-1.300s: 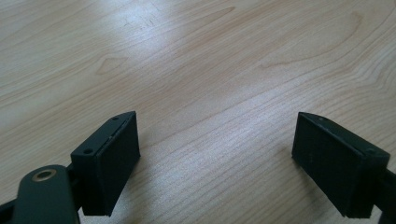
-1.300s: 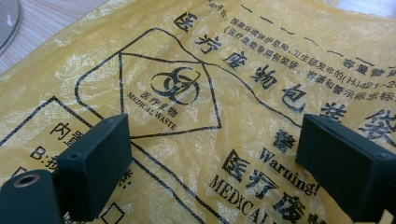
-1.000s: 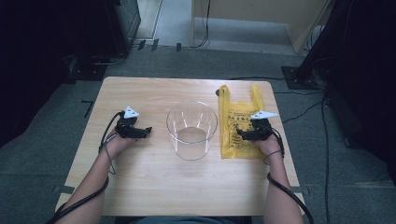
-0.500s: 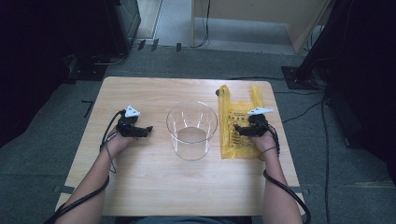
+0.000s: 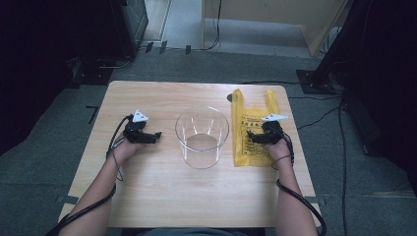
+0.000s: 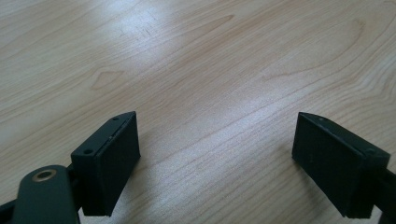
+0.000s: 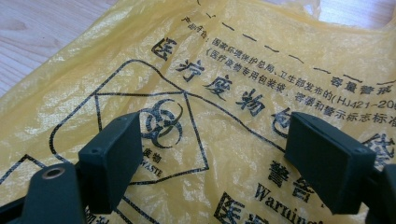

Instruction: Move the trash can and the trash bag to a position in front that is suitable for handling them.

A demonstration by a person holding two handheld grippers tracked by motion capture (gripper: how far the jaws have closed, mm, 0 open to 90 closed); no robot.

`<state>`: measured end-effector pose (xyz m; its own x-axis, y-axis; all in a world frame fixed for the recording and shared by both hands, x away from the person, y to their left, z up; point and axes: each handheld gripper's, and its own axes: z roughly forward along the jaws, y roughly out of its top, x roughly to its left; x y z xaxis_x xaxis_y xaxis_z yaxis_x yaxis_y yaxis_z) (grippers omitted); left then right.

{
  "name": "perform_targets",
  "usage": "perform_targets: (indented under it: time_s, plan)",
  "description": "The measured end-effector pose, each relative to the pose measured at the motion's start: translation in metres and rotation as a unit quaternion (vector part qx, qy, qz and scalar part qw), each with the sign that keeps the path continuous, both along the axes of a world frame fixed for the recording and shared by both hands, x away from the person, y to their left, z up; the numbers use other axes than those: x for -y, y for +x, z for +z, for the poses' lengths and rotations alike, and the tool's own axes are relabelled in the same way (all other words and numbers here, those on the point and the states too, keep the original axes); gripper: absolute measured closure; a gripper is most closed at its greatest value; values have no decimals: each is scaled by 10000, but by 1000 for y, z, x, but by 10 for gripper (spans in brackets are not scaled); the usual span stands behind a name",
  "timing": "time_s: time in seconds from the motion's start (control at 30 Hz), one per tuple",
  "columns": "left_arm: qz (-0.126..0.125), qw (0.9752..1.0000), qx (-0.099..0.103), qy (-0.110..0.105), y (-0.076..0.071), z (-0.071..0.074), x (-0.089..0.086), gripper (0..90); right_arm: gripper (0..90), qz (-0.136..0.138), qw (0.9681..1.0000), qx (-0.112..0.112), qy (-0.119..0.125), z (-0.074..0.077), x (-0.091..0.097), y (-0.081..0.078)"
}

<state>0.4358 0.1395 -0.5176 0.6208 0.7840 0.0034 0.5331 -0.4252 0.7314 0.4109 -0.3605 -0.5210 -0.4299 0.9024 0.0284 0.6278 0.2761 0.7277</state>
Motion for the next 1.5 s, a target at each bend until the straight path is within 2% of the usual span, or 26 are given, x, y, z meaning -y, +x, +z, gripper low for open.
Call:
perform_targets:
  time_s: [0.17, 1.5]
  plan:
    - [1, 10000, -1, 1, 0, 0, 0, 143, 172, 20, 9999, 93, 41, -2, 1, -1]
    - [38, 10000, 1, 2, -1, 0, 1, 143, 159, 45, 9999, 95, 31, -3, 0, -1]
